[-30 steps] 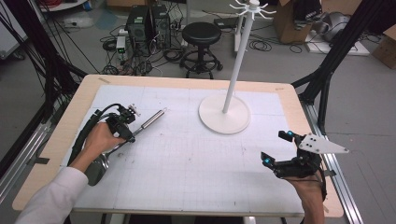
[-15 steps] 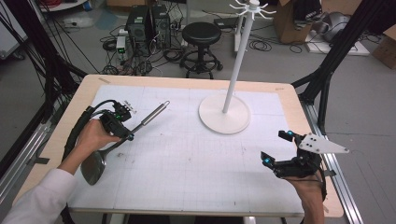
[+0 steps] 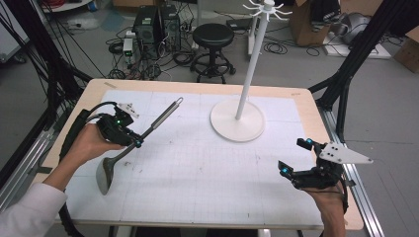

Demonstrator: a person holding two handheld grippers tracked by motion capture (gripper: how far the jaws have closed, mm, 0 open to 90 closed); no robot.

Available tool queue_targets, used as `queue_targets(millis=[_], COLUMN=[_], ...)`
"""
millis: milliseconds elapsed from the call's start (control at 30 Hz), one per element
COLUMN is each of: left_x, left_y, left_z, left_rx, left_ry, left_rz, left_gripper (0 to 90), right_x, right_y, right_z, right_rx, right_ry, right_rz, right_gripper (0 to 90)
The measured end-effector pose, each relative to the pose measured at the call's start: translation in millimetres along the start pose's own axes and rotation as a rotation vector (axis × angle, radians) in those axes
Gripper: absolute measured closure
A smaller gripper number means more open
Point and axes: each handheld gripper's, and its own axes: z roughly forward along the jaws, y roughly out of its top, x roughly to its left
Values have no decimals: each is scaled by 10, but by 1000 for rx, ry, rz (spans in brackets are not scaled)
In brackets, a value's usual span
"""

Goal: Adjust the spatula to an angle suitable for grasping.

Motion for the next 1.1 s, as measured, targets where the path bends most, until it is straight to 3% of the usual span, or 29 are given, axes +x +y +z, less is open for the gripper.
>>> queue_targets(millis=[367, 567, 800, 1100], left_x=[-178, -274, -372, -487], left_y=[67, 87, 92, 140], left_z=[-258, -355, -416, -421], left_rx=[-101, -186, -270, -335], left_ry=[-51, -97, -137, -177], left_rz=[142, 203, 245, 282], left_gripper=[749, 748, 748, 748], right_x=[17, 16, 21, 26], right_y=[5, 3, 21, 36], right_z=[-6, 9, 58, 85], right_rx=[1, 5, 8, 7], right_ry=[-4, -2, 5, 14], right_rz=[2, 1, -11, -11], right_gripper=[6, 6, 6, 6])
